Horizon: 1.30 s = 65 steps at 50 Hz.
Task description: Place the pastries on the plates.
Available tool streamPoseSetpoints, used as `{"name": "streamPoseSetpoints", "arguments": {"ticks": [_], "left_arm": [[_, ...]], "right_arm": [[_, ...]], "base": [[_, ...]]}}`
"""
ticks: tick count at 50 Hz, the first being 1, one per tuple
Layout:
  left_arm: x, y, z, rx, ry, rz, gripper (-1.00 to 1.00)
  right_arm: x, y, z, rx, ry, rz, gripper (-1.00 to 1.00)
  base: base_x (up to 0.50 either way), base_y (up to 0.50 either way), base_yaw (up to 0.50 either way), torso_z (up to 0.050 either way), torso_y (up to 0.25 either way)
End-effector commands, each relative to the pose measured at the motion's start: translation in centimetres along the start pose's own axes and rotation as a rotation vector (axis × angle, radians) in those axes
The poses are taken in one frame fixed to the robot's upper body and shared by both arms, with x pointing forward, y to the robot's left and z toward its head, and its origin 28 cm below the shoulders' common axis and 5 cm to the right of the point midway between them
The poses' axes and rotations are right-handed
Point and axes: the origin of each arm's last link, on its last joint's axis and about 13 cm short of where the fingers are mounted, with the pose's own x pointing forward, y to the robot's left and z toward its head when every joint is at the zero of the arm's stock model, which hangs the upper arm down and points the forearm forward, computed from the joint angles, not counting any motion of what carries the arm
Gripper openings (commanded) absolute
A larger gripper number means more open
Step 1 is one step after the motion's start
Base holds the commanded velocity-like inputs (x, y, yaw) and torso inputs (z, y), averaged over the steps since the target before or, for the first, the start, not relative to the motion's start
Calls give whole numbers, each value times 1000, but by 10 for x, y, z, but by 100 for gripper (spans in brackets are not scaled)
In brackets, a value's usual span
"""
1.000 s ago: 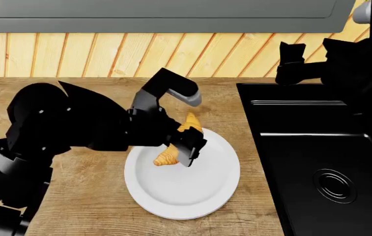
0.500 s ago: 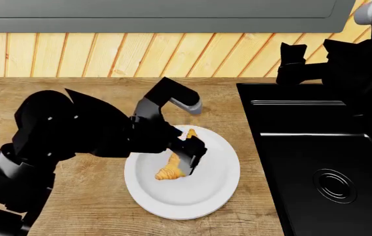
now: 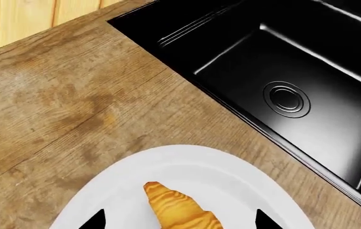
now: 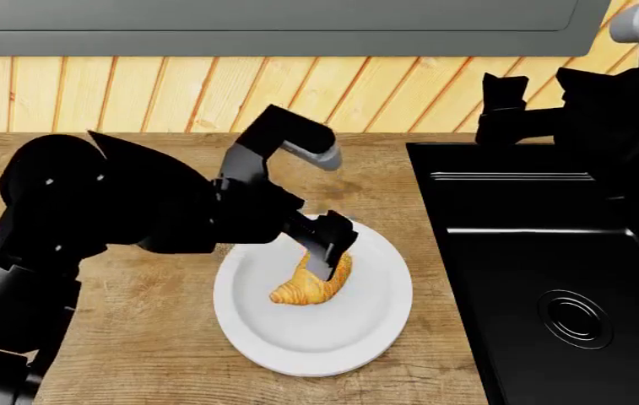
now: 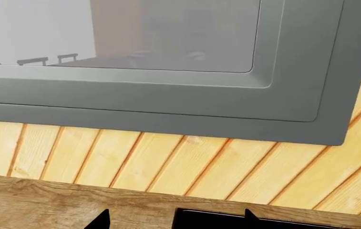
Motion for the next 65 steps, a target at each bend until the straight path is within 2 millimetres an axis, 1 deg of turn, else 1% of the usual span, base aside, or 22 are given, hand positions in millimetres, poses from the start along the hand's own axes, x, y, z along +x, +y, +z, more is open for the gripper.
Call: {"name": "streamPoseSetpoints", "arguments": {"ticks": [1,3,5,9,12,13,14,16,18,20,23,29,33,34,35,38,44,46,47,50,61,65], "left_arm": [[-19,0,14,-22,-86,27,100],[-21,3,15,-23,-108,57,100],[-28,5,16,-22,-134,84,100],[-35,10,18,-28,-169,138,100],[-41,14,17,-24,-191,176,100],[-41,15,17,-23,-195,175,100],[-42,17,18,-57,-230,196,100],[-44,21,22,-59,-290,229,100],[-47,23,23,-68,-310,240,100],[-46,24,23,-58,-304,244,100],[-48,24,27,-50,-322,250,100],[-53,30,26,-67,-354,308,100],[-63,34,27,-68,-371,350,100],[-62,34,29,-68,-373,355,100],[-65,33,28,-62,-371,360,100],[-68,33,28,-51,-374,379,100],[-77,35,21,-51,-387,426,100],[-82,35,18,-58,-391,444,100],[-81,35,19,-60,-392,449,100],[-89,37,17,-70,-403,469,100],[-100,44,11,-93,-431,525,100],[-99,43,14,-88,-428,529,100]], "right_arm": [[0,0,0,3,-1,2,100],[0,0,-3,8,2,3,100],[0,0,-5,14,4,4,100],[0,1,-5,16,6,12,100],[-2,1,-10,19,20,21,100],[-3,1,-10,15,24,19,100],[-4,0,-7,15,25,17,100],[-6,-1,-3,14,22,12,100],[-8,0,1,14,12,14,100],[-10,0,1,21,11,17,100],[-7,-1,-3,27,19,12,100],[-4,1,-4,38,19,21,100],[-3,3,0,33,13,33,100],[-3,3,0,36,11,32,100],[-3,3,0,36,11,30,100],[-4,3,-2,39,11,28,100],[-2,3,6,37,-4,37,100],[-2,3,7,38,-11,40,100],[-2,3,7,37,-12,40,100],[-2,4,7,35,-8,44,100],[-2,5,15,28,-17,51,100],[-3,4,18,29,-21,52,100]], "base": [[0,0,0,0,0],[0,0,0,0,0],[0,0,0,0,0],[0,0,0,0,0],[0,0,0,0,0],[0,0,0,0,0],[0,0,0,0,0],[0,0,0,0,0],[0,0,0,0,0],[0,0,0,0,0],[0,0,0,0,0],[0,0,0,0,0],[0,0,0,0,0],[0,0,0,0,0],[0,0,0,0,0],[0,0,0,0,0],[0,0,0,0,0],[0,0,0,0,0],[0,0,0,0,0],[0,0,0,0,0],[0,0,0,0,0],[0,0,0,0,0]]}}
